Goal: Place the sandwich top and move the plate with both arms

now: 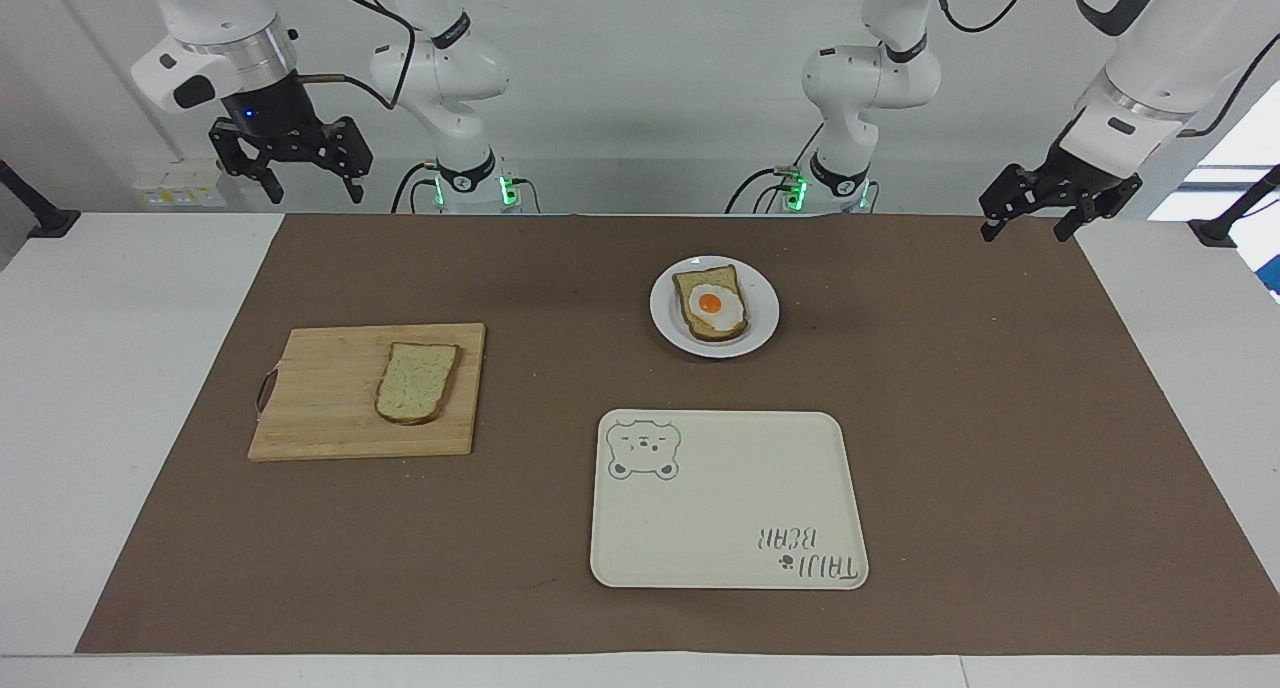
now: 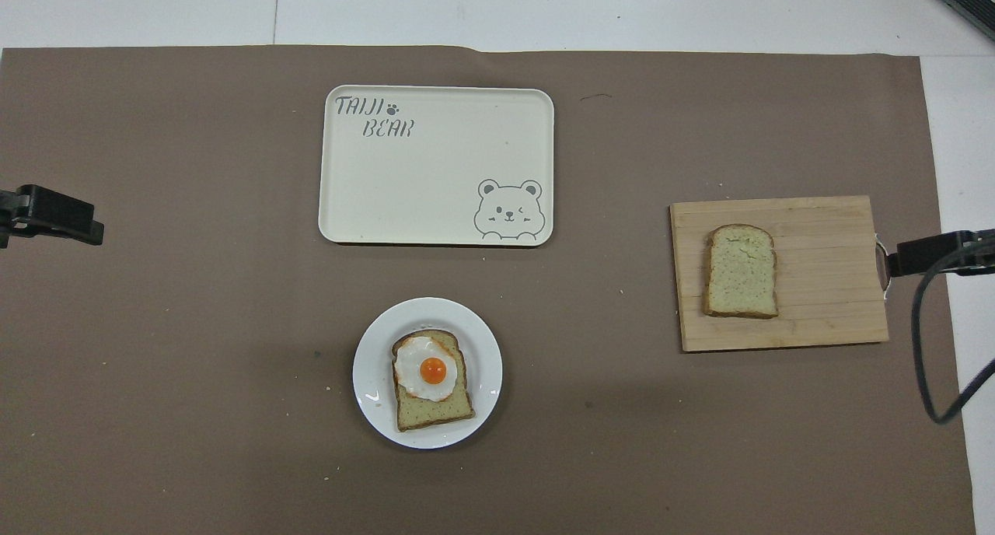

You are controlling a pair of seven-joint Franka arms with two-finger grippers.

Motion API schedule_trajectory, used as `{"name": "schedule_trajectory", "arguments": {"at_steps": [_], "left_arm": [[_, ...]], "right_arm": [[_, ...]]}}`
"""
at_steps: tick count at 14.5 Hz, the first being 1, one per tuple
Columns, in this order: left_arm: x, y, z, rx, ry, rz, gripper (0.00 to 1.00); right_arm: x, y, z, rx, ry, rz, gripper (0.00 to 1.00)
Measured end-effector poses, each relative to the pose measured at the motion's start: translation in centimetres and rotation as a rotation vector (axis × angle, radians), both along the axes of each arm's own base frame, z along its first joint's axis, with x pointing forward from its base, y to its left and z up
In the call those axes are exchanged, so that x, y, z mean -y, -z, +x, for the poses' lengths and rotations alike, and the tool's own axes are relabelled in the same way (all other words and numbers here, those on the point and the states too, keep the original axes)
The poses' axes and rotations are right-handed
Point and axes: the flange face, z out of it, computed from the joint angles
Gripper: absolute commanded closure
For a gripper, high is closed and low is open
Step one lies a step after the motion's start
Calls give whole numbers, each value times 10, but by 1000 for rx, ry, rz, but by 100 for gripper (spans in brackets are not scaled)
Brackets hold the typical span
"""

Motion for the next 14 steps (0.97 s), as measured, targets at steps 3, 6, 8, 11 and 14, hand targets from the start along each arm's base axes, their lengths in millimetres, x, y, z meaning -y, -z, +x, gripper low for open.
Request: {"name": "schedule_trajectory", "arguments": {"at_steps": [3,6,8,11,14], "left_arm": [[0,0,0,0,0,0,0],[0,0,0,0,0,0,0],[0,0,0,0,0,0,0],[0,0,0,0,0,0,0],[0,0,0,0,0,0,0]], "right_arm": [[-1,5,3,12,-2,0,0],[0,29,14,40,-34,5,0],[-2,51,25,56,-61,22,0],[-4,87,49,64,-85,31,0],[1,133,76,60,-98,73,0]]}}
